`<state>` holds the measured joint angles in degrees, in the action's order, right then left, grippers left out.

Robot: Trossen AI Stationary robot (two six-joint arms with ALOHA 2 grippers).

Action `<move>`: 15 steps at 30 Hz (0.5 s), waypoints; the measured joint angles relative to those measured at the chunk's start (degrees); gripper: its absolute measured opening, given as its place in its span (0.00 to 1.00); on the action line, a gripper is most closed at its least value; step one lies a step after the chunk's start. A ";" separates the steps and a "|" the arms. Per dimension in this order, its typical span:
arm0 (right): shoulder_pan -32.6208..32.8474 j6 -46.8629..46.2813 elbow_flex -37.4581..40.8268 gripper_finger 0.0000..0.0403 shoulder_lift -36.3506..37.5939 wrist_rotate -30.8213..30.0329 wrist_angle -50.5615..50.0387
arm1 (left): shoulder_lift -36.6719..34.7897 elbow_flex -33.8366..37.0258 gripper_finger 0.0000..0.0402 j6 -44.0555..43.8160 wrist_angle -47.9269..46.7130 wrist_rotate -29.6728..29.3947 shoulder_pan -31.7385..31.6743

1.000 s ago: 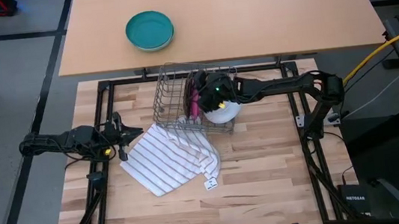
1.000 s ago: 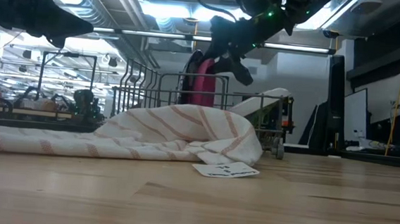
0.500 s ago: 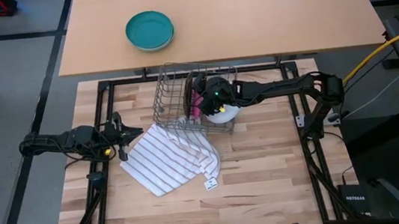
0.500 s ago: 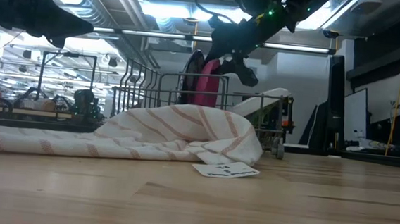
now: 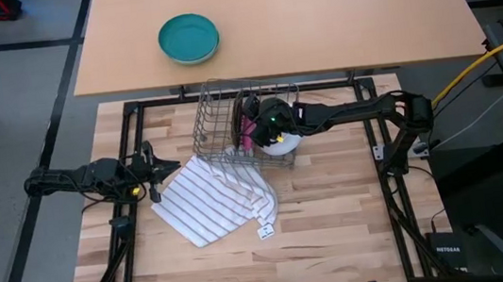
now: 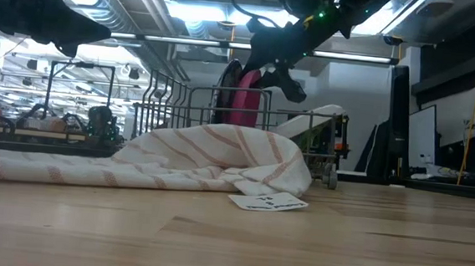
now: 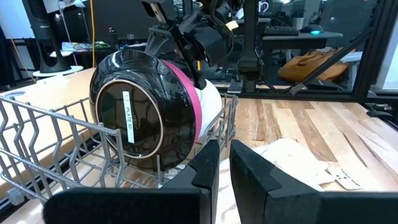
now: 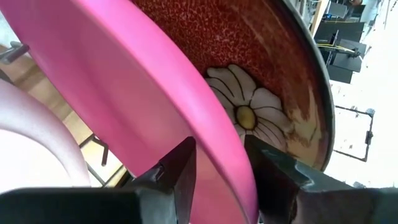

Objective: Sort dishes
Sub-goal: Adjust the plates in the dish rack

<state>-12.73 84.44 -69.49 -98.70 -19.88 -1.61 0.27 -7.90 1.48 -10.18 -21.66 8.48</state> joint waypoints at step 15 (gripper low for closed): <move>0.00 -2.11 0.07 0.56 -0.07 -3.97 0.00 | 0.00 0.00 0.08 0.00 0.01 0.01 -0.01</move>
<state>-12.73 82.34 -69.43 -98.76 -23.85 -1.61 0.27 -7.90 1.48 -10.17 -21.65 8.47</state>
